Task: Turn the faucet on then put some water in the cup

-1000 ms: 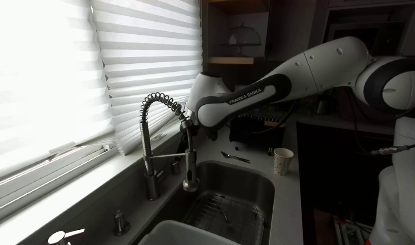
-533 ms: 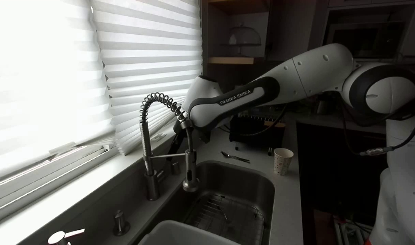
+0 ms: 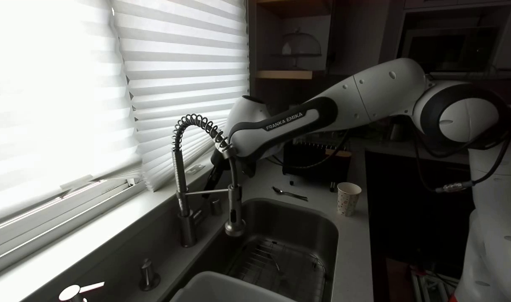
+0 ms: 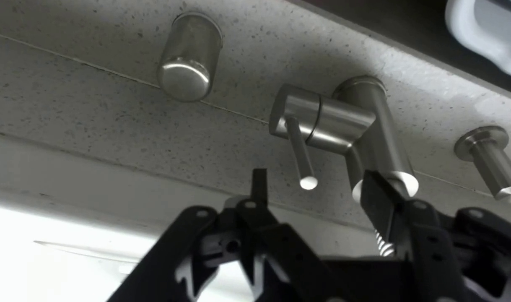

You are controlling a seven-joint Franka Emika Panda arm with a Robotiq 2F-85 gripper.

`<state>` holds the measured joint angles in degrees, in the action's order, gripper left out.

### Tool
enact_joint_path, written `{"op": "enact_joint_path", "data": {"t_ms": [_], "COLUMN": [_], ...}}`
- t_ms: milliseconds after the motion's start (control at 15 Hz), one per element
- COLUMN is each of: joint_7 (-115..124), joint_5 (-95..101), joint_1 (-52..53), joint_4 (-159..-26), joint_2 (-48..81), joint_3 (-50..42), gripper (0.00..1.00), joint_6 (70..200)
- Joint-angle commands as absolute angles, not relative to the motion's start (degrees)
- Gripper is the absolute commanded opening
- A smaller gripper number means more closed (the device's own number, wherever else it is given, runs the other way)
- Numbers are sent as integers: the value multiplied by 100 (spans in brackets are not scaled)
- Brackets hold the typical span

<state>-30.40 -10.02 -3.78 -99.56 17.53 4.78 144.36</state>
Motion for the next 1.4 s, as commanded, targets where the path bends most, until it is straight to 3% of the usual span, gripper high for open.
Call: {"op": "enact_joint_path", "data": {"t_ms": [0, 267, 333, 400, 467, 600, 667, 867, 933, 1333], "joint_7": [-3215, -3225, -3232, -3234, -3239, -3247, -3253, -3253, -3248, -3244], "joint_5": [-1118, -1106, -1107, -1106, -1108, -1113, -1114, -1104, -1097, -1065], "joint_1": [-518, -547, -552, -560, -568, -578, -584, -595, -597, -601], "joint_4": [-9799, -9762, -9759, -9752, -9742, -9719, -9710, -9673, -9664, -9655], "joint_2": [1946, 2011, 2020, 2031, 2041, 2056, 2063, 2084, 2091, 2099], "joint_3": [620, 652, 661, 672, 683, 696, 703, 714, 713, 700], "gripper": [58, 42, 42, 30, 31, 20, 22, 14, 4, 3], "joint_6": [14479, 14473, 14474, 14475, 14476, 14482, 14492, 14490, 14487, 14478]}}
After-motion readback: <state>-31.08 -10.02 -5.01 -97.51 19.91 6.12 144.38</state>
